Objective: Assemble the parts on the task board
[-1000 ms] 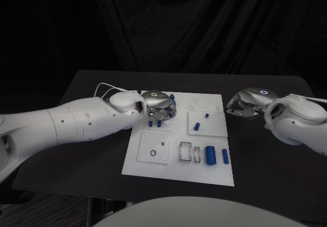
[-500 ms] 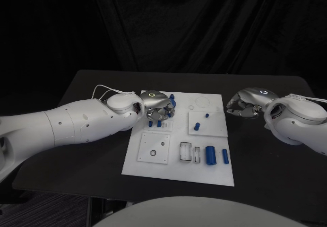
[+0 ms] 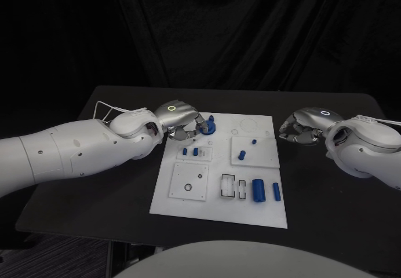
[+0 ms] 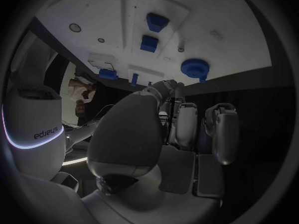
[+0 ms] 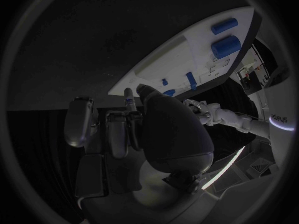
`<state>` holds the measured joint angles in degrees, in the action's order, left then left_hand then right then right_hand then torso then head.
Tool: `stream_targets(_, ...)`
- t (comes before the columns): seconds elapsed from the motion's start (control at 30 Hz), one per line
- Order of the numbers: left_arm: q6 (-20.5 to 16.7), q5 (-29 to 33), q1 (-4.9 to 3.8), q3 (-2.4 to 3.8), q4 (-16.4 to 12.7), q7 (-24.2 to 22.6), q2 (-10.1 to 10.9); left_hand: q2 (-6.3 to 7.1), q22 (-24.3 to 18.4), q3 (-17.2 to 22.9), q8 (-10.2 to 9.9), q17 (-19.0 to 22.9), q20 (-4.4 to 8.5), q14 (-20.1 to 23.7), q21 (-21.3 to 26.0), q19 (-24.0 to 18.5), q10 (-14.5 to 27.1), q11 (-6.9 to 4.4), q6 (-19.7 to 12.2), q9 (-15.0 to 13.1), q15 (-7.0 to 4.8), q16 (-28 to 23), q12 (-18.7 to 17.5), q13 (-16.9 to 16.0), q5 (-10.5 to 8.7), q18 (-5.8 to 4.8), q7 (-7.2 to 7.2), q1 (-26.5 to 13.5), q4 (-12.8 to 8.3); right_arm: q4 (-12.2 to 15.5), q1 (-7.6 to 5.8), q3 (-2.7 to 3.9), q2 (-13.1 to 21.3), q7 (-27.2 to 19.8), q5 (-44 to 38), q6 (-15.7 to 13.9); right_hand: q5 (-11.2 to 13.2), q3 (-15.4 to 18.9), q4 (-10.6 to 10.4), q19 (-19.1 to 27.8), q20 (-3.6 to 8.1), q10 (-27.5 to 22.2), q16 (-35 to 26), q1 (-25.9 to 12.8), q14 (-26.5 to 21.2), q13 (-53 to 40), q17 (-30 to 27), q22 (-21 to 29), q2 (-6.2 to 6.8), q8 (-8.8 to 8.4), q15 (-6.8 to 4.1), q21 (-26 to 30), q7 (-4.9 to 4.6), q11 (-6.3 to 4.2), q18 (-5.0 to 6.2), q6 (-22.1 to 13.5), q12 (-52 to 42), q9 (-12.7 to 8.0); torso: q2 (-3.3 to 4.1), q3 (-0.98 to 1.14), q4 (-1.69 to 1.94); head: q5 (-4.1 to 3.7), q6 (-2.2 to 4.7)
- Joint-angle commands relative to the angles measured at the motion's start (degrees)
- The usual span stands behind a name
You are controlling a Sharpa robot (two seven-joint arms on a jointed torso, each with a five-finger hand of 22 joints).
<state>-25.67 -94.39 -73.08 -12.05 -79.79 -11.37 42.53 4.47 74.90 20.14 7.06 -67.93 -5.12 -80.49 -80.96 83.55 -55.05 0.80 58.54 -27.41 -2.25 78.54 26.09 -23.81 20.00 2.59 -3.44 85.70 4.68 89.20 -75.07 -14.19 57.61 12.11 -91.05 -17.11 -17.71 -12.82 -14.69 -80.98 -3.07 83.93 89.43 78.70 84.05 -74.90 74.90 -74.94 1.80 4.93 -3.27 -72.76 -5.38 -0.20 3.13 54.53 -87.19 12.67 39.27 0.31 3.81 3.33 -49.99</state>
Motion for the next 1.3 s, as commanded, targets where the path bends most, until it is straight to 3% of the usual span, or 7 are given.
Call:
stream_targets(0.03, -2.13, 0.03, -0.55, 0.01, -1.25, -0.37, 1.07, -0.26, 11.77, 0.18, -0.54, 0.6, -0.04, 0.28, 0.45, -0.73, -0.28, -0.05, 0.58, 0.12, -0.18, -0.32, -1.19, 0.78, -0.56, -0.09, -0.38, -0.99, 0.31, 0.06, 0.14, 0.02, 0.12, 0.54, -0.18, -0.09, -0.04, -0.28, -0.05, -0.27, -0.08, 2.94, -0.37, 0.1, 5.57, -11.86, 14.37, -9.57, 0.43, -0.05, -0.03, 0.2, 0.2, 0.14, 0.85, 0.38, 0.3, -0.09, 0.03, 0.07, -0.01, 0.16, -0.01)
stream_targets(0.27, 1.17, 0.03, -0.89, 0.0, -1.81, 0.68, 2.37, -0.19, 11.61, 0.16, -1.04, 1.33, -0.16, 0.83, 1.1, -1.11, -0.45, -0.05, 0.31, 0.3, -0.31, -0.71, -4.04, 2.79, -2.1, 0.02, -0.28, -1.97, 0.81, 0.04, 0.14, 0.02, 0.0, 0.6, -0.18, 0.11, -0.04, -0.28, -0.05, -0.27, -0.08, 2.94, -0.37, 0.1, 5.57, -11.86, 14.37, -9.57, 0.43, -0.05, -0.03, 0.2, 0.2, 0.14, 0.85, 0.38, 0.3, -0.09, 0.12, -0.04, -0.16, 0.26, -0.01)
stream_targets(0.63, 4.64, 0.03, -0.74, -0.01, -0.16, 1.9, 1.99, 0.06, 11.47, 0.08, -1.73, 1.85, -0.27, 1.19, 1.68, -1.42, -0.14, 0.0, -0.32, 0.57, -0.33, -0.96, -6.58, 4.62, -3.1, 0.12, -0.15, -2.8, 1.37, -0.03, 0.14, 0.02, -0.02, 0.71, -0.18, 0.47, 0.1, -0.28, -0.07, -0.25, -0.07, 2.89, -0.45, 0.06, 5.54, -11.82, 14.32, -9.56, 0.48, -0.12, -0.03, 0.29, 0.18, 0.15, 0.86, 0.28, 0.34, -0.13, 0.06, -0.01, -0.18, 0.52, -0.01)
stream_targets(1.3, 7.25, 0.03, 0.83, -0.01, 1.88, 2.27, 0.24, -0.13, 11.45, 0.14, -1.66, 1.95, -0.3, 1.31, 1.79, -1.48, -0.42, 0.04, -0.03, 0.53, -0.33, -1.0, -6.99, 4.98, -3.17, 0.14, -0.17, -2.89, 1.45, -0.08, 0.14, 0.02, -0.2, 0.94, -0.18, 0.71, 0.17, -0.32, -0.08, -0.26, -0.07, 2.9, -0.45, 0.06, 5.54, -11.82, 14.32, -9.57, 0.45, -0.17, -0.03, 0.31, 0.16, 0.16, 0.86, 0.2, 0.34, -0.16, 0.08, 0.01, -0.16, 0.46, -0.01)
